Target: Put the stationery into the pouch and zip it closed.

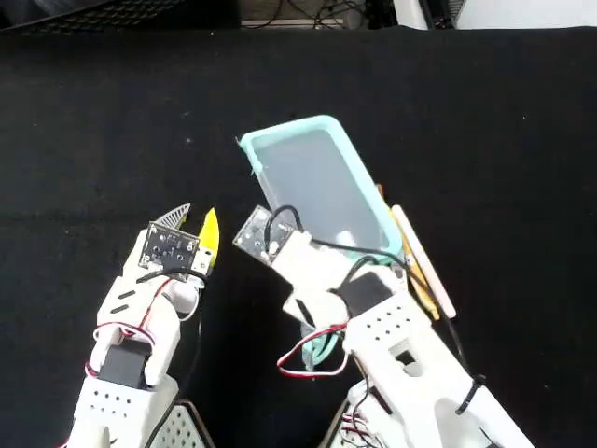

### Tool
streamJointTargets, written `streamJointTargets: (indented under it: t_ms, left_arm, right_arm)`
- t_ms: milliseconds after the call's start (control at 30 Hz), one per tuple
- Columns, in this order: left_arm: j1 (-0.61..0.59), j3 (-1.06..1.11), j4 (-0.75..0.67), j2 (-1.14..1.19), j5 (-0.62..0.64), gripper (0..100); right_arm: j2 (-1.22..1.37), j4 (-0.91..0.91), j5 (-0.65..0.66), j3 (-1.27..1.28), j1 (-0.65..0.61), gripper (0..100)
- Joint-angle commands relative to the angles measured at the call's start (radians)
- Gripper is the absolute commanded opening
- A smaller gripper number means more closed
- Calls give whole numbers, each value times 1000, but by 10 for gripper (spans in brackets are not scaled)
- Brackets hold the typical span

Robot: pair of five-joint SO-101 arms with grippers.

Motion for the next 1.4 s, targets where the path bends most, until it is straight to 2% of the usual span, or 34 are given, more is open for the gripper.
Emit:
streamJointTargets:
  t_ms: [0,100,500,567,633,900,1033,1267,1367]
  left_arm:
    - [-12,-45,-23,-8,8,130]
    - [-12,-45,-23,-8,8,130]
    - [-12,-42,-23,-8,8,130]
    - [-12,-42,-23,-8,8,130]
    - [-12,-42,-23,-8,8,130]
    - [-12,-45,-23,-8,8,130]
    - [-12,-44,-23,-8,8,130]
    - [-10,-48,-23,-8,9,130]
    - [13,-51,-23,-8,66,132]
  right_arm:
    - [1,-77,-71,42,12,75]
    - [1,-95,-75,82,12,145]
    - [2,-97,-75,142,34,123]
    - [2,-98,-58,137,68,89]
    - [2,-112,-11,136,91,7]
    - [1,-117,15,81,118,12]
    - [1,-101,15,-12,68,12]
    - [1,74,20,-223,-41,12]
    - [-4,153,71,-254,-91,12]
